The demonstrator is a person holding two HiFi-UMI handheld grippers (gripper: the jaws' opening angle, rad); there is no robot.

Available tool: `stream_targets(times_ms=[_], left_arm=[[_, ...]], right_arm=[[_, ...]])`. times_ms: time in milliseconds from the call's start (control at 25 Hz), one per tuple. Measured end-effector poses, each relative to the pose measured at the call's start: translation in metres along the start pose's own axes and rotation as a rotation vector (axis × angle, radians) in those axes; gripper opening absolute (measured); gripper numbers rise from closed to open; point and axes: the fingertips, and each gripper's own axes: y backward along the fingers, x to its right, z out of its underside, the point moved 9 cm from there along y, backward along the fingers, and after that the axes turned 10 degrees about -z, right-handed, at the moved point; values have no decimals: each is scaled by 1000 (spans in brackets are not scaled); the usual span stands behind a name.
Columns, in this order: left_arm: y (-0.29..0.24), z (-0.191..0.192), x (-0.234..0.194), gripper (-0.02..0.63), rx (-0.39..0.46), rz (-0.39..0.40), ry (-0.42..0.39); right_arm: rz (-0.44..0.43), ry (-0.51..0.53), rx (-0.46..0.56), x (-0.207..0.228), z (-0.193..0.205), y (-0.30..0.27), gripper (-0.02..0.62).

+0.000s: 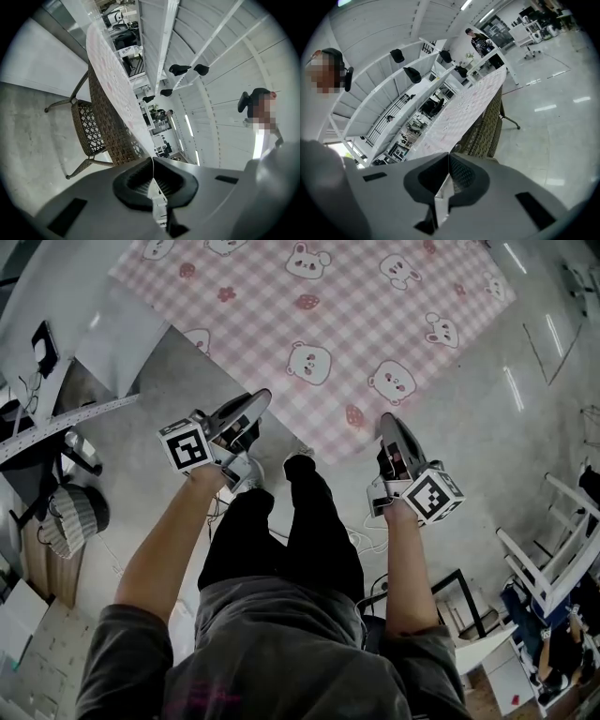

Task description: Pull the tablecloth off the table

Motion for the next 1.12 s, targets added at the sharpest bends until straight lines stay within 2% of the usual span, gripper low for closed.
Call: stream_targets(times_ms=[280, 480, 680, 840, 1120], left_arm=[[20, 39, 14, 0, 66, 52, -172], [-5, 7, 12, 0, 179, 158, -322], [7, 22, 3, 0, 189, 176, -334], [5, 19, -4, 0, 242, 222, -387], [-1, 22, -9, 0, 274, 292, -404]], right_arm=[[-107, 63, 92, 15, 45, 36, 5], [-206, 196, 215, 30, 20, 6, 5], [-210, 212, 225, 26, 40, 14, 5], [-266, 272, 271, 31, 40, 7, 5], [-275, 328, 314, 31, 42, 12, 3]])
